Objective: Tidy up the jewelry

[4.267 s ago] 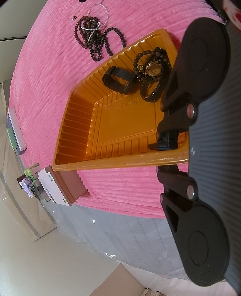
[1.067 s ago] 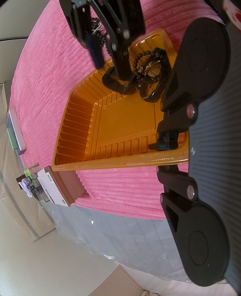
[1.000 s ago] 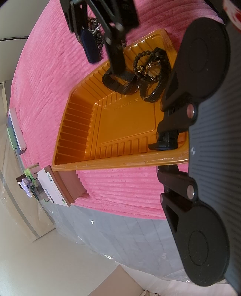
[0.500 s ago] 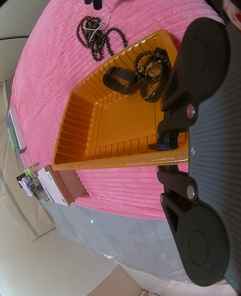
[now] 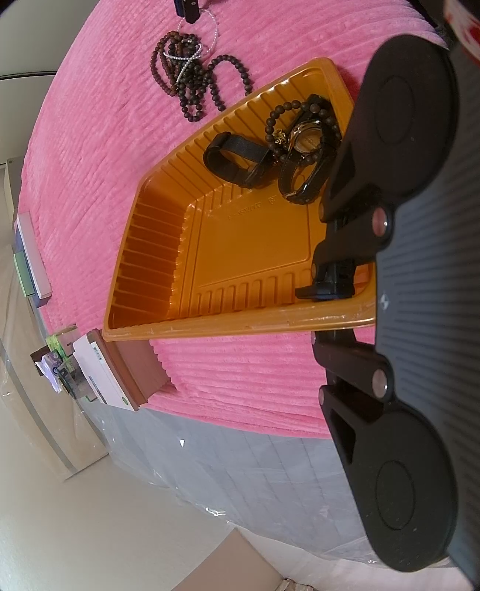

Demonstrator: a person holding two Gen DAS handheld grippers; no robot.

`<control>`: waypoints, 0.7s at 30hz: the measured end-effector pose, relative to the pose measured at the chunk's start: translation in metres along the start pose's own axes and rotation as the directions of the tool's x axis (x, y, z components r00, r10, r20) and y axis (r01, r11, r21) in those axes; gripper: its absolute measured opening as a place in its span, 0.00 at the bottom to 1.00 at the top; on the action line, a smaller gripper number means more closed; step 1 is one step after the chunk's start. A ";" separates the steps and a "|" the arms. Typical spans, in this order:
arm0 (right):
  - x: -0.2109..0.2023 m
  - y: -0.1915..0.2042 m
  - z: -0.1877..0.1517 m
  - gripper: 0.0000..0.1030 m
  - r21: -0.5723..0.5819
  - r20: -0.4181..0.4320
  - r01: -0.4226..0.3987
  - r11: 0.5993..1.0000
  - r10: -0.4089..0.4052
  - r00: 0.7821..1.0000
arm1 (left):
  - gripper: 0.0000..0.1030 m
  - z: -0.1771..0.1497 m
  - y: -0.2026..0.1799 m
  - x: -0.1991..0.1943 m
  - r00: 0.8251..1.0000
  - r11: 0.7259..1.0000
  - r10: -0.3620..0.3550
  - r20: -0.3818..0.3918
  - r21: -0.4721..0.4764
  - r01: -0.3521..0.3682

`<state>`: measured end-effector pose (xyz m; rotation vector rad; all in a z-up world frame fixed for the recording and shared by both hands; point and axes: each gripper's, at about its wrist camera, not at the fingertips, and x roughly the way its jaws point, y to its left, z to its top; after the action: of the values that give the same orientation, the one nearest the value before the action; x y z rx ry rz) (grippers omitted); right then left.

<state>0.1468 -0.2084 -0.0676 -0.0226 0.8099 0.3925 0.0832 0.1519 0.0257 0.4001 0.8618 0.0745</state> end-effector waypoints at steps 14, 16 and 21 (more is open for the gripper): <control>-0.085 0.007 0.029 0.02 -0.091 0.167 0.040 0.995 -0.025 0.986 | 0.04 0.001 -0.001 -0.001 1.000 1.000 0.003 0.002 0.002 -0.003; -0.099 0.008 0.038 0.02 -0.108 0.205 0.051 0.993 -0.028 0.978 | 0.04 0.001 -0.002 -0.001 1.000 1.000 0.005 0.003 0.005 -0.005; -0.120 0.014 0.059 0.02 -0.161 0.269 0.068 0.985 -0.022 0.963 | 0.04 0.002 -0.002 -0.002 1.000 1.000 0.003 0.002 0.002 -0.003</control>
<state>0.1087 -0.2253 0.0607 -0.1438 0.5080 0.4105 0.0830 0.1489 0.0275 0.4033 0.8599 0.0757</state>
